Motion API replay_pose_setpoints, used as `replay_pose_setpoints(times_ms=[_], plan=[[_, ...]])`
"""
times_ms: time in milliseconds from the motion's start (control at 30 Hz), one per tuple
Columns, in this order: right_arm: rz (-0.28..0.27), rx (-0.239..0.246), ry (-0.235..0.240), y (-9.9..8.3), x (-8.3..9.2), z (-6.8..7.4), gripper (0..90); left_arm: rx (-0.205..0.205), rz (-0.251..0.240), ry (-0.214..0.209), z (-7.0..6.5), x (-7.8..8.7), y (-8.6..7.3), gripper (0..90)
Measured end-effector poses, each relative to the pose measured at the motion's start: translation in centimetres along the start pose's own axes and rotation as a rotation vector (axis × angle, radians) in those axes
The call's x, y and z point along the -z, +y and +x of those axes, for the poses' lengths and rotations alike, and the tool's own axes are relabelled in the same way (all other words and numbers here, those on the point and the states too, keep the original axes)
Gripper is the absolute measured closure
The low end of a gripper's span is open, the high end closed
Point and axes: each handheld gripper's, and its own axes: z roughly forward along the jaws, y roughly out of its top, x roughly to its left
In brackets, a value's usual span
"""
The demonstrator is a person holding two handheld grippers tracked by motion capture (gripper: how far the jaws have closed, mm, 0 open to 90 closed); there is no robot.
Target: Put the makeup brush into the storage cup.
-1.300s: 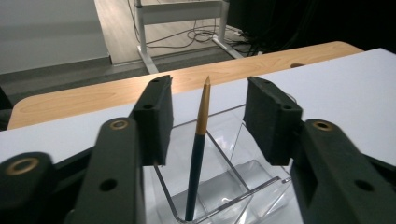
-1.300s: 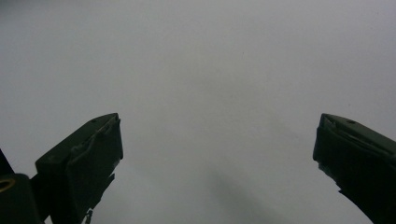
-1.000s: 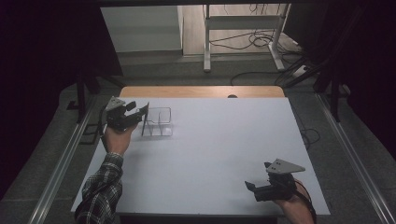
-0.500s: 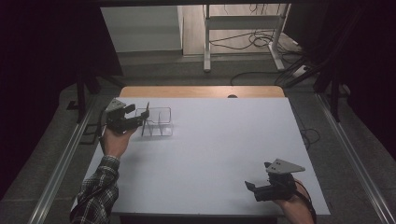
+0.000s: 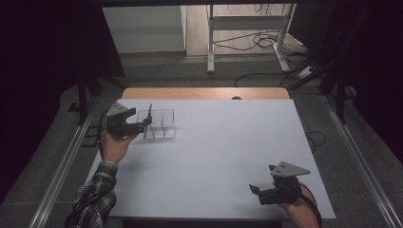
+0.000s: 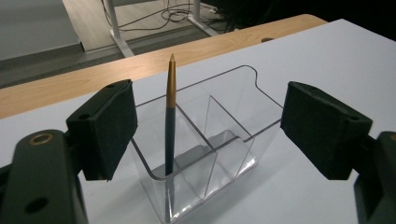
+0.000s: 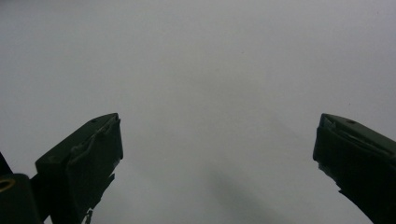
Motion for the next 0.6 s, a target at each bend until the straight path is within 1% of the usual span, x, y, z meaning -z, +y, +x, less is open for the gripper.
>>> replay_pose_setpoints(times_ms=[167,400,600], plan=[[0.000,0.001,0.000,0.00,0.00,-0.01,1.7,0.006,0.003,-0.018,-0.20,0.20,-0.01,17.1],[-0.002,0.001,-0.001,0.01,0.01,-0.01,1.7,0.001,0.013,-0.039,-0.69,0.45,-0.13,14.7],[-0.002,0.002,-0.002,0.01,0.00,0.00,1.7,0.010,0.018,-0.058,-0.91,0.77,-0.30,12.7]])
